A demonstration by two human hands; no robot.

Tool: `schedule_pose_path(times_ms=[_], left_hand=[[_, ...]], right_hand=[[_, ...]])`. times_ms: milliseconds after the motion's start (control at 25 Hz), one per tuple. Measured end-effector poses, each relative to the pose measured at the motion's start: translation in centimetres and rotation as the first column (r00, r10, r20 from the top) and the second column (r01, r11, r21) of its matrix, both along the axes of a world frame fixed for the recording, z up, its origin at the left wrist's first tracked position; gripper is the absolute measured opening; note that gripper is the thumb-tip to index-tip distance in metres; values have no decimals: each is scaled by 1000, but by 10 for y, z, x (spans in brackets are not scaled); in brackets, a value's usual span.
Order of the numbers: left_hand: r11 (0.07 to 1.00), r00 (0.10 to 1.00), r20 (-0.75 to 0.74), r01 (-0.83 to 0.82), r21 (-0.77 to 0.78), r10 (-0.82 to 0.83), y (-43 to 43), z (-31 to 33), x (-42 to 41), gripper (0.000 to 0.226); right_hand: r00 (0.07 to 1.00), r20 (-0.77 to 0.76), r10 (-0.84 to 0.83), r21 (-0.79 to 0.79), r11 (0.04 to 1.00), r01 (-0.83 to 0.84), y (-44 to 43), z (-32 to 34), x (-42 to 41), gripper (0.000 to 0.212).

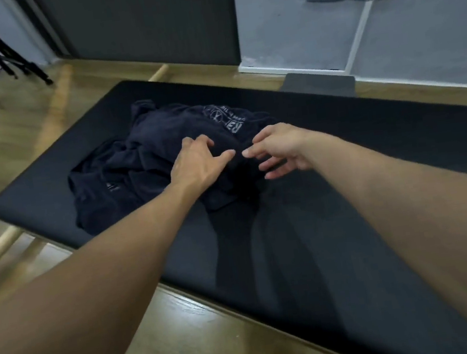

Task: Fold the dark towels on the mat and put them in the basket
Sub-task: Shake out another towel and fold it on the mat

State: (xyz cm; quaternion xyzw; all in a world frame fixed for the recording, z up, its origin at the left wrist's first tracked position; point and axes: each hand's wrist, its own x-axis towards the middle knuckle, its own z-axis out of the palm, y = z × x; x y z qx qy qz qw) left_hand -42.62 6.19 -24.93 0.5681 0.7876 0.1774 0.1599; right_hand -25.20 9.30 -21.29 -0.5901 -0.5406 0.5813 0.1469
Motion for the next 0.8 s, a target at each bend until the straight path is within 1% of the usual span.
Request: schedule_pose_path(times_ms=[40,120,160,240,320,360,440,520,600,640,720,760,800], left_hand=[[998,1000,-5,-13,-60,13,-3,-4,-10,63],[987,1000,6,3,-163,-2,-8,-14,-17,69],[980,1000,-13,26,-200,-29,-9,-19,-15,71],[967,989,-114,69,-245,-99,-10,-27,-4,69],[971,957,-237,120,-205,-168,-10,-30,8,57],[974,942,-274,153,-165,-194,-10,-30,11,47],[976,932,-291,197,-87,-214,-7,-25,17,26],[980,954,-229,198,-5,-194,-5,-17,21,13],[980,982,-88,174,93,-166,-1,-3,25,6],[976,987,-6,160,145,-161,2,6,28,8],[960,982,84,147,240,-171,10,25,34,13],[948,980,94,144,283,-177,13,37,38,13],[936,979,98,137,326,-177,15,49,42,12]], right_hand=[[999,27,36,-12,999,-36,4,-5,-13,47],[997,70,17,29,999,-19,6,-23,-38,54],[996,91,-20,89,996,12,3,-36,-49,51],[988,114,-106,237,968,76,-2,-64,-61,38],[985,95,-147,300,947,113,-4,-80,-58,18],[985,79,-152,293,948,123,-2,-81,-53,14],[987,36,-160,272,952,144,3,-75,-38,16],[988,-19,-156,260,953,155,4,-64,-26,16],[989,-59,-135,259,955,145,2,-52,-20,6],[992,-64,-113,286,950,127,-1,-46,-20,6],[995,-52,-87,419,902,101,-1,-36,-19,30],[995,-44,-90,518,850,100,-3,-27,-19,37],[994,-42,-96,612,784,102,-5,-16,-19,36]])
